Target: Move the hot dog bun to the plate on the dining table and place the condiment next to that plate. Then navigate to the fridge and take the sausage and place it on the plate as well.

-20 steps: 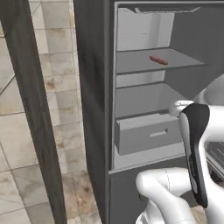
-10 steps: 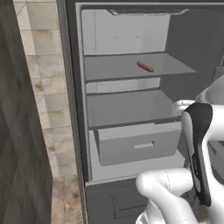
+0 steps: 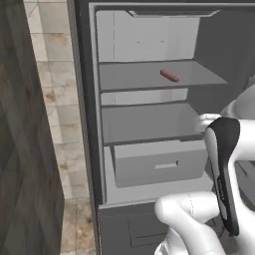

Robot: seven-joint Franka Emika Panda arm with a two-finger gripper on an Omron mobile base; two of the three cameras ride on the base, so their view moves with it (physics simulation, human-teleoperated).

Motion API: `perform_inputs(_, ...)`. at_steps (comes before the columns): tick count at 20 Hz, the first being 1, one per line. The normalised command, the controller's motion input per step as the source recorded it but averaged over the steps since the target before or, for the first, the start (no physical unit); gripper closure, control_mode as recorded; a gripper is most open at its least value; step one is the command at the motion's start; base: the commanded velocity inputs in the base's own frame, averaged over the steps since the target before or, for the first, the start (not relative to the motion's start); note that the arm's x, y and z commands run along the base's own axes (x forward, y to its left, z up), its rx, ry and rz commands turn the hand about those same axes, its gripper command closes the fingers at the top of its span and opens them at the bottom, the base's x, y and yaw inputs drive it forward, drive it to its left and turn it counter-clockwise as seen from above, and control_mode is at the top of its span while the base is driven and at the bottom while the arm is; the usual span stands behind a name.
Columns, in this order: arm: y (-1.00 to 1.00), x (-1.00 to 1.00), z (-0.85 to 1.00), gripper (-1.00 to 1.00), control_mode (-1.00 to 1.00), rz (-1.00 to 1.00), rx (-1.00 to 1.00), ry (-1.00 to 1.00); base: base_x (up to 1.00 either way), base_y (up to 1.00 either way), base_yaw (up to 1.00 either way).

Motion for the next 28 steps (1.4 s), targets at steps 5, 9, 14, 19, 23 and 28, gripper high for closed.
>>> perform_inputs(5, -0.02, 0.57, 0.25, -1.00, -1.00, 0.09, 0.03, -0.08, 0.14, -0.01, 0.02)
perform_inputs(9, 0.00, 0.72, 0.60, -1.00, -1.00, 0.18, 0.00, -0.14, 0.00, 0.00, 0.00)
perform_inputs(14, 0.02, 0.71, 0.55, -1.00, -1.00, 0.10, -0.01, -0.11, 0.00, 0.00, 0.00)
perform_inputs(19, 0.17, 0.73, 0.39, -1.00, -1.00, -0.01, -0.07, -0.04, 0.00, 0.00, 0.00)
perform_inputs(23, 0.33, 0.75, 0.18, -1.00, -1.00, -0.14, -0.05, 0.01, 0.00, 0.00, 0.00)
perform_inputs(28, 0.08, 0.66, 0.06, -1.00, -1.00, -0.05, -0.01, 0.00, 0.00, 0.00, 0.00)
